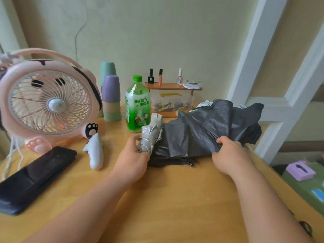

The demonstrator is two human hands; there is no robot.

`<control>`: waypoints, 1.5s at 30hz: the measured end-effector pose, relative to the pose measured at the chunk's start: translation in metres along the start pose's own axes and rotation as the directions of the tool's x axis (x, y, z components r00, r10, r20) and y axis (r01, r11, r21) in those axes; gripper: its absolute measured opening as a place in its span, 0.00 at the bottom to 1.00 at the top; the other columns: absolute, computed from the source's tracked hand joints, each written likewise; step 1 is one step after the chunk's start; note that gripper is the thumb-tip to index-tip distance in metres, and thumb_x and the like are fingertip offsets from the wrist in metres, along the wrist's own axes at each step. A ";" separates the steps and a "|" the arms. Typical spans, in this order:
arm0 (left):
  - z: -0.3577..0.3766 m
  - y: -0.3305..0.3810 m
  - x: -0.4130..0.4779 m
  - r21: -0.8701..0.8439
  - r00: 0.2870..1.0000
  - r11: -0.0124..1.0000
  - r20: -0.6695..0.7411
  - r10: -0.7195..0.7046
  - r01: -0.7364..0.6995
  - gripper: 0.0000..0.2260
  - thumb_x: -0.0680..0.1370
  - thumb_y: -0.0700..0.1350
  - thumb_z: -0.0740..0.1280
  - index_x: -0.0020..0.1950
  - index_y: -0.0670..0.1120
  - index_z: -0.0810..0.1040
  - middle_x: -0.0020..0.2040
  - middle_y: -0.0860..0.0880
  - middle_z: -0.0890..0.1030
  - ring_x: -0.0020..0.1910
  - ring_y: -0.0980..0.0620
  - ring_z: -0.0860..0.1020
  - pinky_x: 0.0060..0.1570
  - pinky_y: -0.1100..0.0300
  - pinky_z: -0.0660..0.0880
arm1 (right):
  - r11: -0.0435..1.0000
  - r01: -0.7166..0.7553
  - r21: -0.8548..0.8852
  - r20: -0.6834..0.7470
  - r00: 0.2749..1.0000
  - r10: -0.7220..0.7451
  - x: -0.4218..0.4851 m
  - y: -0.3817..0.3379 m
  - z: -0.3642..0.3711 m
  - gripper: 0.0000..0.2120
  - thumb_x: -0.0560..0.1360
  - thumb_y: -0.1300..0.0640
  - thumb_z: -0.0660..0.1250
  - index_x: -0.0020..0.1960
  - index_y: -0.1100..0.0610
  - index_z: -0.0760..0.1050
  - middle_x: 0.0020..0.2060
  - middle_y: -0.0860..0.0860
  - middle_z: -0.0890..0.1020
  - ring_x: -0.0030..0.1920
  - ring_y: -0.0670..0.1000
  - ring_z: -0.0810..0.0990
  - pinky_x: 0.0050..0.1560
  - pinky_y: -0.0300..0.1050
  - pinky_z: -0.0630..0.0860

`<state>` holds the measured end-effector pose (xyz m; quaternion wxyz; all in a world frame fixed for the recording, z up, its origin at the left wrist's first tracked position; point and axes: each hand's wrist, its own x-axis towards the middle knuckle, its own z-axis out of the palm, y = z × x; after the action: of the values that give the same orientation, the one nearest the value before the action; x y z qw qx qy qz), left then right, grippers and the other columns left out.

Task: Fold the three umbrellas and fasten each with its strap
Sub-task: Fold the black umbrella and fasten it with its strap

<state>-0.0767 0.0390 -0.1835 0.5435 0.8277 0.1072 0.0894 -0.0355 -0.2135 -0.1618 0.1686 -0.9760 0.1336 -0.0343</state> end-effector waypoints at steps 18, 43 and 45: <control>0.020 -0.001 0.015 0.117 0.999 0.993 -0.033 -0.002 0.006 0.23 0.80 0.42 0.63 0.74 0.49 0.64 0.66 0.42 0.75 0.59 0.41 0.78 0.58 0.49 0.76 | 0.804 0.026 0.594 -0.208 0.970 0.123 0.007 0.035 -0.092 0.15 0.80 0.56 0.70 0.66 0.53 0.79 0.46 0.52 0.82 0.45 0.56 0.82 0.47 0.52 0.80; -0.009 0.036 -0.076 -0.027 0.916 0.956 0.279 0.288 -0.292 0.06 0.77 0.52 0.73 0.44 0.52 0.84 0.41 0.53 0.86 0.36 0.60 0.79 0.42 0.58 0.77 | 0.283 0.465 0.839 -0.528 0.820 0.219 -0.057 -0.029 -0.053 0.06 0.76 0.57 0.68 0.44 0.46 0.77 0.39 0.46 0.84 0.40 0.56 0.83 0.44 0.53 0.82; -0.004 0.034 -0.088 0.028 0.885 0.934 0.330 0.328 -0.357 0.06 0.77 0.55 0.72 0.52 0.56 0.83 0.47 0.59 0.84 0.43 0.66 0.79 0.45 0.68 0.74 | 0.208 0.473 0.856 -0.515 0.816 0.264 -0.064 -0.035 -0.039 0.06 0.77 0.57 0.68 0.53 0.51 0.79 0.43 0.48 0.85 0.43 0.57 0.84 0.47 0.54 0.83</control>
<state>-0.1596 0.0056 -0.1538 0.4922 0.8601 -0.1263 0.0438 -0.0932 -0.1770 -0.1146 0.6894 -0.5962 0.0534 -0.4081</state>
